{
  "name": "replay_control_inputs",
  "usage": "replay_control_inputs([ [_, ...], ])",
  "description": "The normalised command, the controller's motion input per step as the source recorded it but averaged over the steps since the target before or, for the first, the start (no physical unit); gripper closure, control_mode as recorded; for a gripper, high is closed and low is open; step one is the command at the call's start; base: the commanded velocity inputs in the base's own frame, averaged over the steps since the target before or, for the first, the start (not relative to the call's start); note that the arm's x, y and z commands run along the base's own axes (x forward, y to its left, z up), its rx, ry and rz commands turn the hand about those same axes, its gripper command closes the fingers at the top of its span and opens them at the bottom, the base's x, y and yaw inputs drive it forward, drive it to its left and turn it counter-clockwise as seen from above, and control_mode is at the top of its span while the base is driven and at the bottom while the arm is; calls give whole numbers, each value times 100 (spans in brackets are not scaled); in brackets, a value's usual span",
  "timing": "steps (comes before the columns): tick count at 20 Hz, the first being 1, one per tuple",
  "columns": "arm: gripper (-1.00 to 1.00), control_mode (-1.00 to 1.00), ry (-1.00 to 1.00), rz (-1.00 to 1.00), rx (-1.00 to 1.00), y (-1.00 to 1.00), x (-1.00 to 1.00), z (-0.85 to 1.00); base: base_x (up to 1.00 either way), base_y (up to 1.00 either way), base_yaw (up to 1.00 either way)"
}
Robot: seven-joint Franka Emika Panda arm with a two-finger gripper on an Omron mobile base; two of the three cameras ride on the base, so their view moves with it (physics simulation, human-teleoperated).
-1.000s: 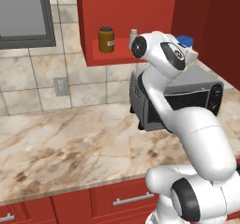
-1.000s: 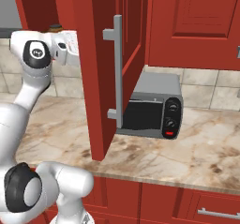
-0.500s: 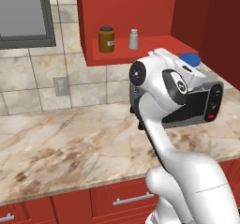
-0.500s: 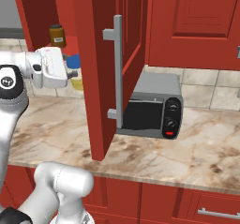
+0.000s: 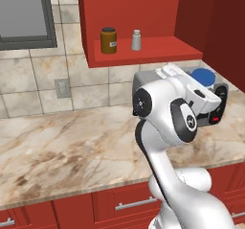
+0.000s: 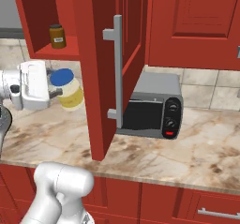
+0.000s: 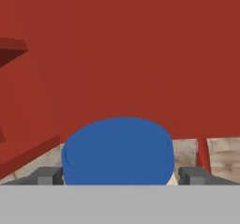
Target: Collect the turmeric, mayonnaise, and shaker from the cabinet and place them next to the stove.
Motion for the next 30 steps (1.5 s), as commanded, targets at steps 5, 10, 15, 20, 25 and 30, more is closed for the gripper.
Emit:
replay_control_inputs([
  [5, 100, -100, -4, -2, 0, 6, -71, -4, 0, 0, 0],
  [10, 100, -100, -2, -1, 0, 7, -53, -1, 0, 0, 0],
  [15, 100, -100, 0, 0, -1, 2, -4, 0, 0, 0, 0],
  [20, 100, 100, 0, 0, 0, 0, 0, 0, -80, 0, -8],
  [25, 100, 100, 0, 0, 0, 0, 0, 0, -79, -3, -25],
  [30, 100, 100, 0, 0, 0, 0, 0, 0, -49, -20, -25],
])
